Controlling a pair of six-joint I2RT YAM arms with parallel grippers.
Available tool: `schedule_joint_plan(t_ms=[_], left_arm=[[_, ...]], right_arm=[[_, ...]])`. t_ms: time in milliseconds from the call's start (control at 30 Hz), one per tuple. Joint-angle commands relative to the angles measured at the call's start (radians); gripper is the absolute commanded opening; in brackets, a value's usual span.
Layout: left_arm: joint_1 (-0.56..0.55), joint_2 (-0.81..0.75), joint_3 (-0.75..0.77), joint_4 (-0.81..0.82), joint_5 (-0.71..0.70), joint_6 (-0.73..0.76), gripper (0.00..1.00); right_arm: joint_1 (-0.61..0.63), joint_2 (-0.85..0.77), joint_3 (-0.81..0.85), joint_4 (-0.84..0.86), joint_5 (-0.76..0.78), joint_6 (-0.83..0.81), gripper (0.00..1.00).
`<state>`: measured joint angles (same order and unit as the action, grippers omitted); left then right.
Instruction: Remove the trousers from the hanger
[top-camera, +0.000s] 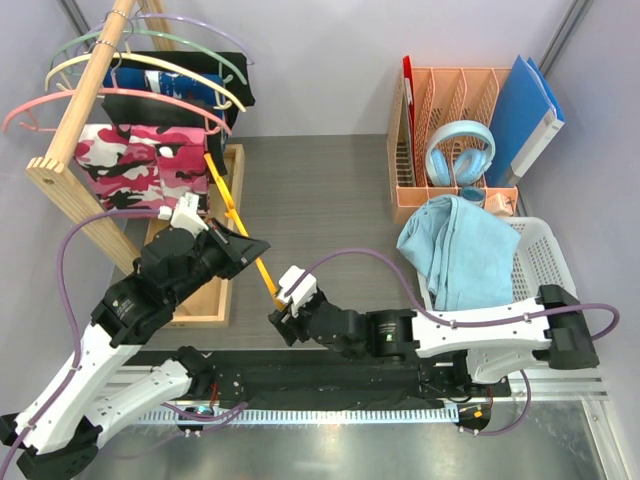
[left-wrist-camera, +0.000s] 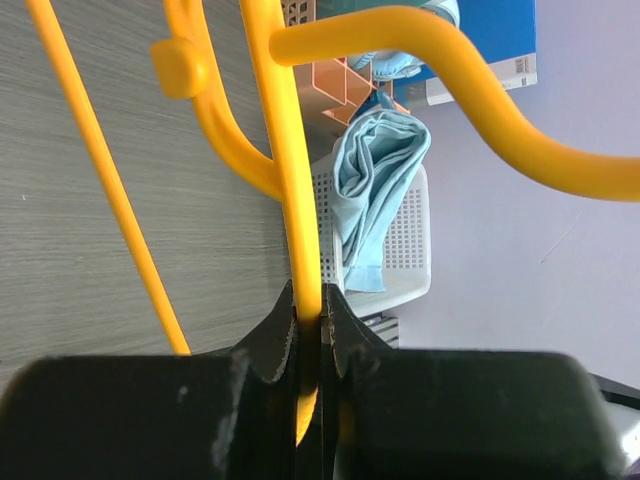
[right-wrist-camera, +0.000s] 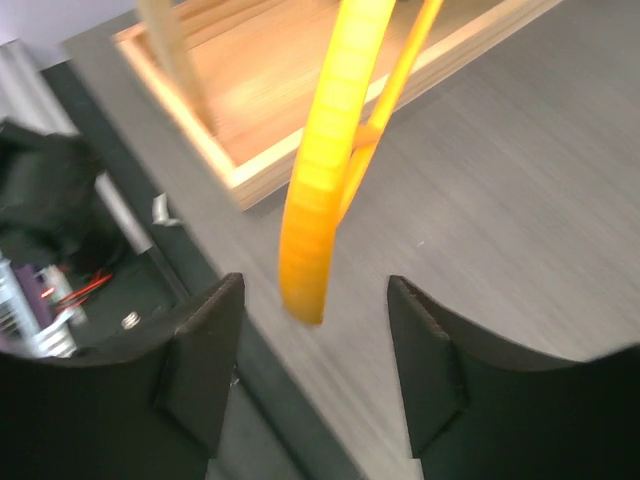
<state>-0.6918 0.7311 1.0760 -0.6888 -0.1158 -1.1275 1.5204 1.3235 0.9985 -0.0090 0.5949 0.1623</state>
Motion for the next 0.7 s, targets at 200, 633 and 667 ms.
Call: schedule_joint_plan(t_ms=[200, 633, 667], left_arm=[[0.003, -0.032, 0.016, 0.017, -0.033, -0.054, 0.00], [0.003, -0.059, -0.017, 0.023, -0.022, -0.055, 0.00], [0.003, -0.062, -0.019, 0.025, -0.022, -0.052, 0.00]], right_arm=[[0.029, 0.063, -0.058, 0.443, 0.275, -0.122, 0.49], [0.046, 0.138, -0.017, 0.480, 0.335, -0.150, 0.03], [0.046, 0.140, -0.017, 0.478, 0.339, -0.147, 0.01]])
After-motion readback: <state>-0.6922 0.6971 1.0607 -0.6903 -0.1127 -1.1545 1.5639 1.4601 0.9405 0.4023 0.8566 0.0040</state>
